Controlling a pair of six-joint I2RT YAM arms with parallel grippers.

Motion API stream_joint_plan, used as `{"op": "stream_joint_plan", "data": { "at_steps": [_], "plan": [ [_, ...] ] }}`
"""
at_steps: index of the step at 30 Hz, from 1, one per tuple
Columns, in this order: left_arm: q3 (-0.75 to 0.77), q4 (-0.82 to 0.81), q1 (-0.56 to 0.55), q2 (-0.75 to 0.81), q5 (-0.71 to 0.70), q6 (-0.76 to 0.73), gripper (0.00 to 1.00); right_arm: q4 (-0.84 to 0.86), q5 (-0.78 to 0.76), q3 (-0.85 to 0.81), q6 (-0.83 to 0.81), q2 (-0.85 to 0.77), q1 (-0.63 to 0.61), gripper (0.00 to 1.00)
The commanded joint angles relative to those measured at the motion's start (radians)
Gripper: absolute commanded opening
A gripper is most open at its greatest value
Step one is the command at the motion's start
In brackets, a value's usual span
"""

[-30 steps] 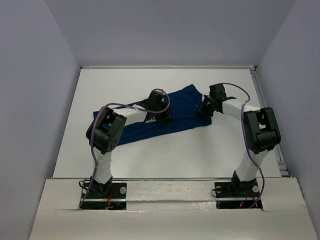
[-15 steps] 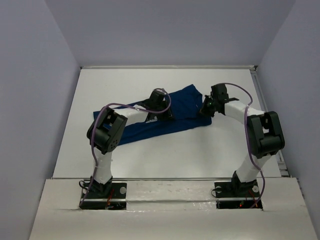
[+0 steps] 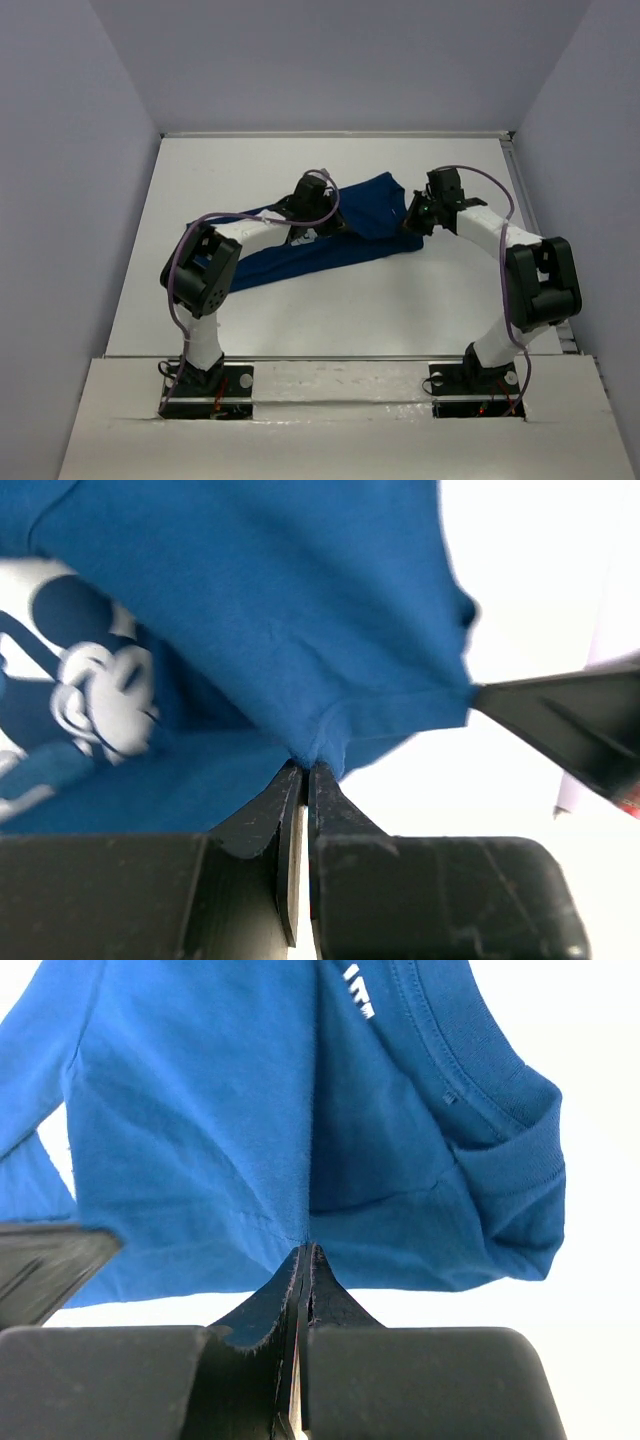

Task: Fold and stack the t-shirts
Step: Fold the tshirt

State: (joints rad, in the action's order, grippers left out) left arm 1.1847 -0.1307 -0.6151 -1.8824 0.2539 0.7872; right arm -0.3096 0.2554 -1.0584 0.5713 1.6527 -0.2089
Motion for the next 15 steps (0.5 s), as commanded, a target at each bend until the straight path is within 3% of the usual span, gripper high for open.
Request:
{"op": "stream_joint_plan", "data": {
  "at_steps": [1,15],
  "plan": [
    [-0.043,-0.064,-0.005,0.124,0.041,0.047,0.0,-0.032,-0.008,0.011,-0.025,-0.053,0.003,0.0],
    [-0.129,-0.078,-0.014,0.105,0.067,0.057,0.0,-0.014,-0.044,0.072,-0.033,-0.051,0.003,0.0]
  ]
}}
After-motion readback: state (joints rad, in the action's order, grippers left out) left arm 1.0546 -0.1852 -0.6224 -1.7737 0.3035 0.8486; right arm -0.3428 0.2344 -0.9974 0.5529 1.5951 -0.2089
